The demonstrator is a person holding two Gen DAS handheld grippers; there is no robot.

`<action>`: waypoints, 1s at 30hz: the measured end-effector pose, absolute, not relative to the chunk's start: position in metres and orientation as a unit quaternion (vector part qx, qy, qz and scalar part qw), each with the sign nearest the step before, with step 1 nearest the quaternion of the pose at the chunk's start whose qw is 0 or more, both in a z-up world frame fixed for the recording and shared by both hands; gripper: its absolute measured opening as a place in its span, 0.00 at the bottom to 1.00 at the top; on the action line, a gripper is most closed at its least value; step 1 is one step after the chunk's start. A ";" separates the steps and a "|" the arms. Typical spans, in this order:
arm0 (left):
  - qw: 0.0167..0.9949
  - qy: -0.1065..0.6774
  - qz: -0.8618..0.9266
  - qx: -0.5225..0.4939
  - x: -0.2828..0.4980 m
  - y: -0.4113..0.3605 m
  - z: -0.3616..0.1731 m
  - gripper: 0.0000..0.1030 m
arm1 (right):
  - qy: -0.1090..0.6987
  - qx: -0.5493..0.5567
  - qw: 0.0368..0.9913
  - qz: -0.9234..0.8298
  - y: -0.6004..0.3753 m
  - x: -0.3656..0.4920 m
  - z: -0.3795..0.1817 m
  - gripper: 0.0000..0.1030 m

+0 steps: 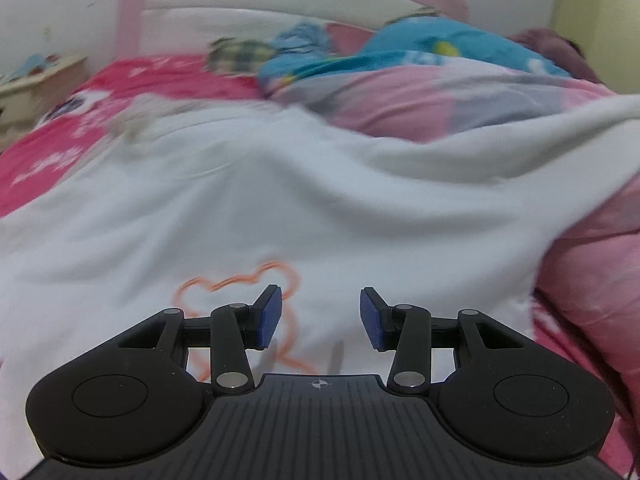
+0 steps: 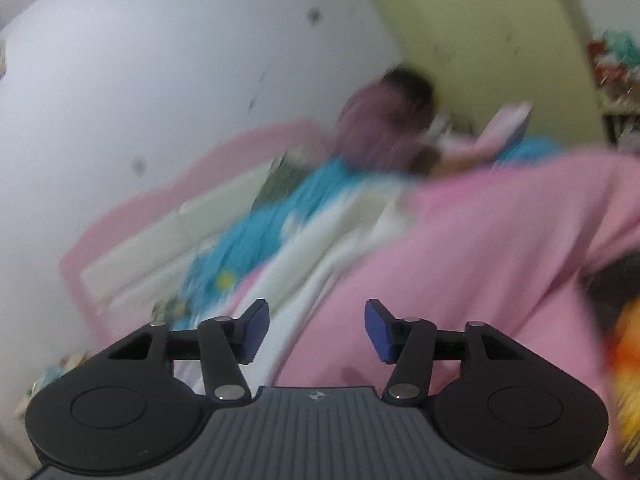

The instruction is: Fold clothes

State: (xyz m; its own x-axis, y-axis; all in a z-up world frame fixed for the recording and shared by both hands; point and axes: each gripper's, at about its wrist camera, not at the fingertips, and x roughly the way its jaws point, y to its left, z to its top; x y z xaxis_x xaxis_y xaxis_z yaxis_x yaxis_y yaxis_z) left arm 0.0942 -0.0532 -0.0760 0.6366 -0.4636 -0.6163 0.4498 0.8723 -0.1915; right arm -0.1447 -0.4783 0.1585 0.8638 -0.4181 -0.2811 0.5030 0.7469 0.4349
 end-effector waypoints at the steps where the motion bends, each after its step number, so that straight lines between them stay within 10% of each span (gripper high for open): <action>1: 0.904 0.340 -0.257 -0.010 0.097 -0.060 -0.073 0.42 | 0.070 0.263 0.927 -0.258 -0.491 -0.148 0.167 0.55; 20: 0.891 0.345 -0.294 -0.027 0.106 -0.143 -0.073 0.42 | 0.264 0.074 0.949 -0.159 -0.609 -0.035 0.160 0.81; 25: 0.890 0.351 -0.290 -0.034 0.110 -0.155 -0.078 0.42 | 0.267 0.098 0.950 -0.132 -0.617 -0.024 0.151 0.53; 27: 0.889 0.353 -0.289 -0.031 0.111 -0.160 -0.080 0.42 | 0.263 0.102 0.952 -0.122 -0.615 -0.023 0.152 0.22; 30: 0.889 0.357 -0.286 -0.025 0.111 -0.165 -0.083 0.42 | 0.241 0.068 0.961 -0.115 -0.594 -0.028 0.167 0.13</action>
